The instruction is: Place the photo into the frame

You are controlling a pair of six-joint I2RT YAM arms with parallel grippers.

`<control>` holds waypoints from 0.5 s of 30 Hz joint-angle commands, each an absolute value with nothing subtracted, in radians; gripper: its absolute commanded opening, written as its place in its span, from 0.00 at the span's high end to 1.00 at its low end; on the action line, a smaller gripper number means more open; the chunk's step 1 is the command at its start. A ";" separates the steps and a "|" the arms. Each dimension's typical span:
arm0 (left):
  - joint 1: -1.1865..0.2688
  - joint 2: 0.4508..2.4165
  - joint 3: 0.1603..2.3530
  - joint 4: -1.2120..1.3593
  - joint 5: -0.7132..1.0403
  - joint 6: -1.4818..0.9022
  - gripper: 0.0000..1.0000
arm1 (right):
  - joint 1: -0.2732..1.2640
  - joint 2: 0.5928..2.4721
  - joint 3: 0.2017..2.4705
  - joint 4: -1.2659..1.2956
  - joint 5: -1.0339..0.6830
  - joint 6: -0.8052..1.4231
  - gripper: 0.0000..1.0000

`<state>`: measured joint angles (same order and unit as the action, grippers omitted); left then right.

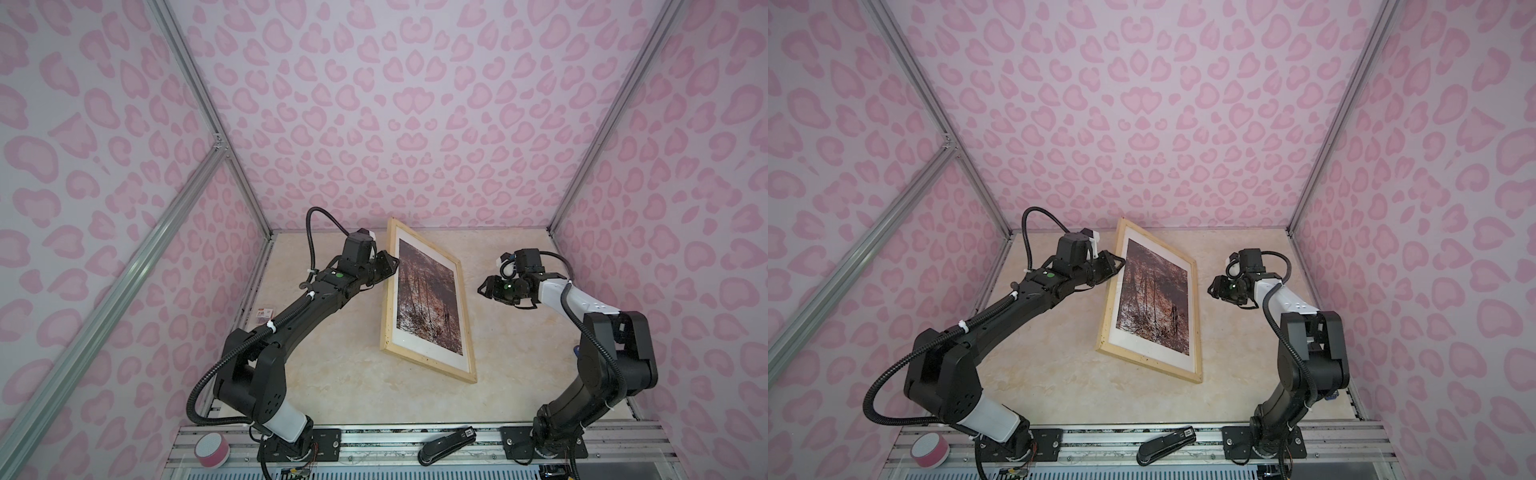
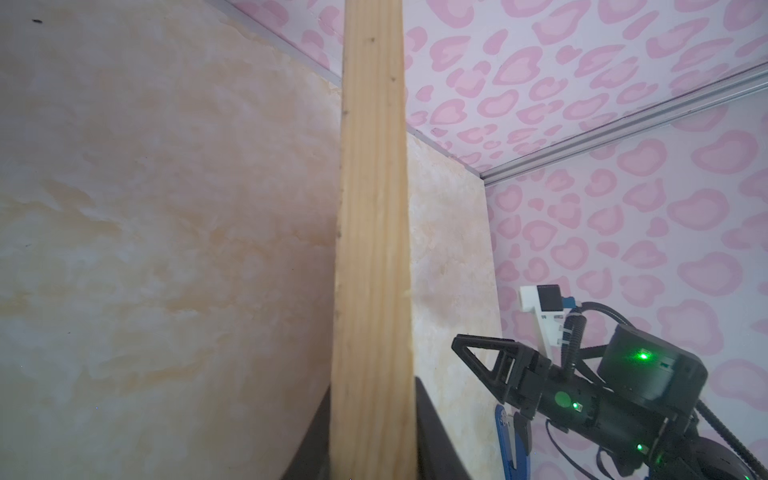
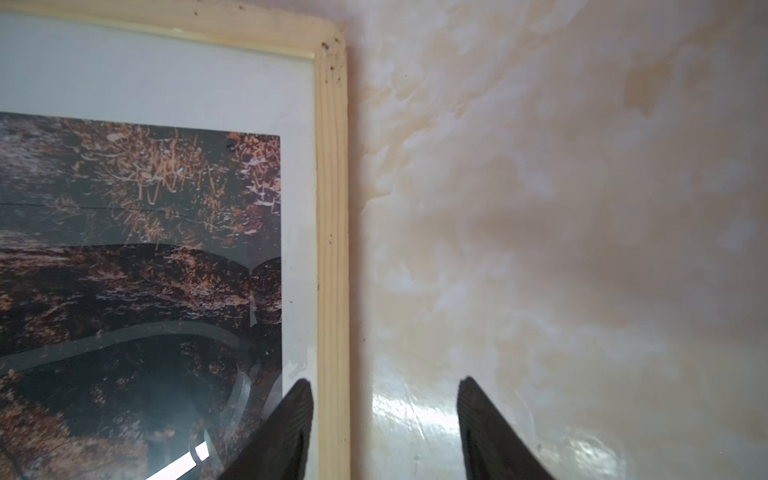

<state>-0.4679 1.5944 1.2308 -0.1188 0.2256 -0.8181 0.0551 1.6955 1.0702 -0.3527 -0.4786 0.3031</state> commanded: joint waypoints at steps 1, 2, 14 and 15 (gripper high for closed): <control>-0.469 1.619 1.216 -0.114 0.167 -0.705 0.97 | 0.082 1.730 1.050 -0.263 -0.489 0.349 0.44; -0.468 1.625 1.213 -0.114 0.165 -0.703 0.97 | 0.088 1.742 1.048 -0.253 -0.494 0.355 0.44; -0.458 1.642 1.171 -0.121 0.146 -0.696 0.85 | 0.106 1.792 1.039 -0.247 -0.458 0.367 0.55; -0.457 1.641 1.172 -0.124 0.147 -0.695 0.84 | 0.104 1.797 1.039 -0.247 -0.458 0.367 0.56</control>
